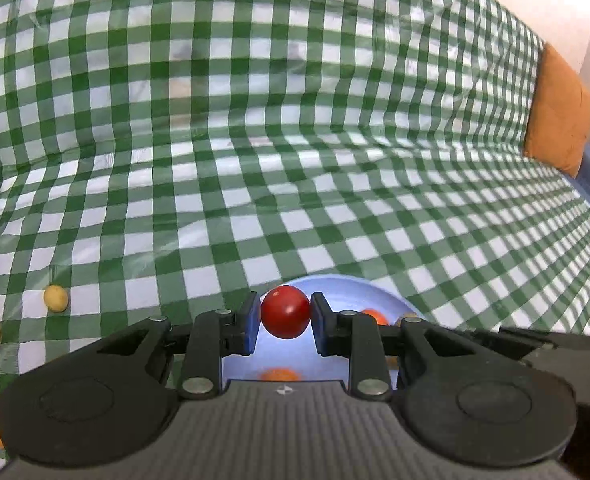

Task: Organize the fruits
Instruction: 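Open both tools to drop the yellow fruit and tomato into the plate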

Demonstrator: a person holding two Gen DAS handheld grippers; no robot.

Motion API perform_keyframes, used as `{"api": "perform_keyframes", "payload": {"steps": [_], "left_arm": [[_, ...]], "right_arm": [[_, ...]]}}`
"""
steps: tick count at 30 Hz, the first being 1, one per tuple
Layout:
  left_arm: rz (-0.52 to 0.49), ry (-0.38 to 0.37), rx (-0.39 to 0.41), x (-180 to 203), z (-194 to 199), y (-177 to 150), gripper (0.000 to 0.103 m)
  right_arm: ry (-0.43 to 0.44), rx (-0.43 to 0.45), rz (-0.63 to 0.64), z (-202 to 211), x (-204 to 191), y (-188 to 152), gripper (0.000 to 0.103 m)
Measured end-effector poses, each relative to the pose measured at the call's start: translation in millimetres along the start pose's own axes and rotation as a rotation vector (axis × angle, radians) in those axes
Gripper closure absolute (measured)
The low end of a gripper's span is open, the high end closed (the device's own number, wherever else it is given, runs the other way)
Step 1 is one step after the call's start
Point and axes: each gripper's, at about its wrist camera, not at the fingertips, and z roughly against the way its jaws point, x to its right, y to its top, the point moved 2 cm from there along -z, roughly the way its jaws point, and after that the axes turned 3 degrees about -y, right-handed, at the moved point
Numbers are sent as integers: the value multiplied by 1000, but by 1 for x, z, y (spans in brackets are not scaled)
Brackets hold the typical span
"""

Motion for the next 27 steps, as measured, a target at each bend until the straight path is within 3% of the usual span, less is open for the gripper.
{"api": "perform_keyframes", "payload": {"steps": [6,27], "left_arm": [[-10,13,-34,-4,-7,-5,74],[9,13,-39,1,-7,-6,74]], "right_arm": [[8,-4,14,-1,-6,1,78],[-11,-23,31,-6,-6,-2,78]]}}
